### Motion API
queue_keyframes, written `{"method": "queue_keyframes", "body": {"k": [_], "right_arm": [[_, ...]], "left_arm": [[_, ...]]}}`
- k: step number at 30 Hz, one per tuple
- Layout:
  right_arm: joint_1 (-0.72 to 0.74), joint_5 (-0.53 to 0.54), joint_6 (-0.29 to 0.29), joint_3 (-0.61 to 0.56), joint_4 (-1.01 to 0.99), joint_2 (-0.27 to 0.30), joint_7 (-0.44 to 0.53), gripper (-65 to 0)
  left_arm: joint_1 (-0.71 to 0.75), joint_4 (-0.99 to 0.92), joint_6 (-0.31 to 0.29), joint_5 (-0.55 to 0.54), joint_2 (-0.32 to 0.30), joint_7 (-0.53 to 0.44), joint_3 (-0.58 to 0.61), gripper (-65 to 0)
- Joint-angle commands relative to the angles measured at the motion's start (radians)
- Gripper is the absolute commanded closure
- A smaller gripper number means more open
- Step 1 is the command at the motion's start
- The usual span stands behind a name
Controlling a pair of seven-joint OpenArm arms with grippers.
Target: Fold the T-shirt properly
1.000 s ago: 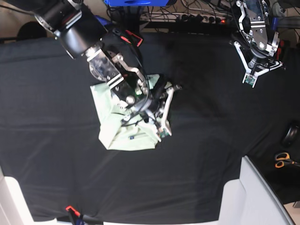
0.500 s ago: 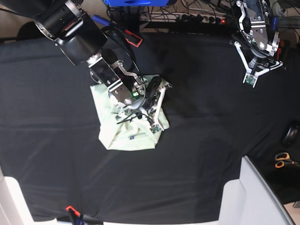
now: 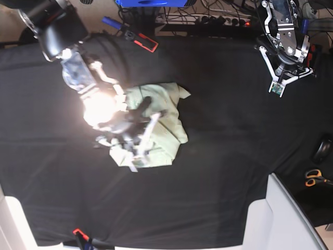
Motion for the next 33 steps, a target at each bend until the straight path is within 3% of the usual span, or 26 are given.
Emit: {"method": "queue_keyframes", "body": {"k": [1, 5, 9, 12, 20, 24, 29, 33], "right_arm": [[0.003, 0.005, 0.004, 0.016, 0.035, 0.01, 0.047, 0.0], [-0.071, 0.008, 0.005, 0.041, 0.081, 0.111, 0.181, 0.0], [-0.137, 0.009, 0.005, 0.051, 0.112, 0.18, 0.248, 0.0], [-0.198, 0.009, 0.005, 0.12, 0.113, 0.177, 0.29, 0.0], [-0.312, 0.012, 0.005, 0.211, 0.113, 0.176, 0.512, 0.0], [-0.353, 0.121, 0.028, 0.26, 0.112, 0.18, 0.615, 0.0], [-0.356, 0.212, 0.162, 0.303, 0.105, 0.179, 0.626, 0.0], [-0.355, 0.213, 0.171, 0.303, 0.105, 0.174, 0.564, 0.0]], "left_arm": [[-0.003, 0.021, 0.01, 0.004, -0.004, -0.007, 0.0, 0.0], [0.005, 0.021, 0.01, 0.004, 0.011, -0.087, 0.029, 0.0], [0.017, 0.021, 0.01, 0.004, 0.026, -0.151, 0.029, 0.0], [0.02, 0.021, 0.01, 0.004, 0.028, -0.193, 0.026, 0.0], [0.02, 0.02, 0.01, 0.004, 0.028, -0.226, 0.023, 0.0], [0.02, 0.014, 0.01, 0.004, 0.028, -0.226, 0.023, 0.0], [0.02, 0.014, 0.01, 0.004, 0.028, -0.226, 0.023, 0.0], [0.02, 0.014, 0.01, 0.004, 0.034, -0.226, 0.023, 0.0]]}}
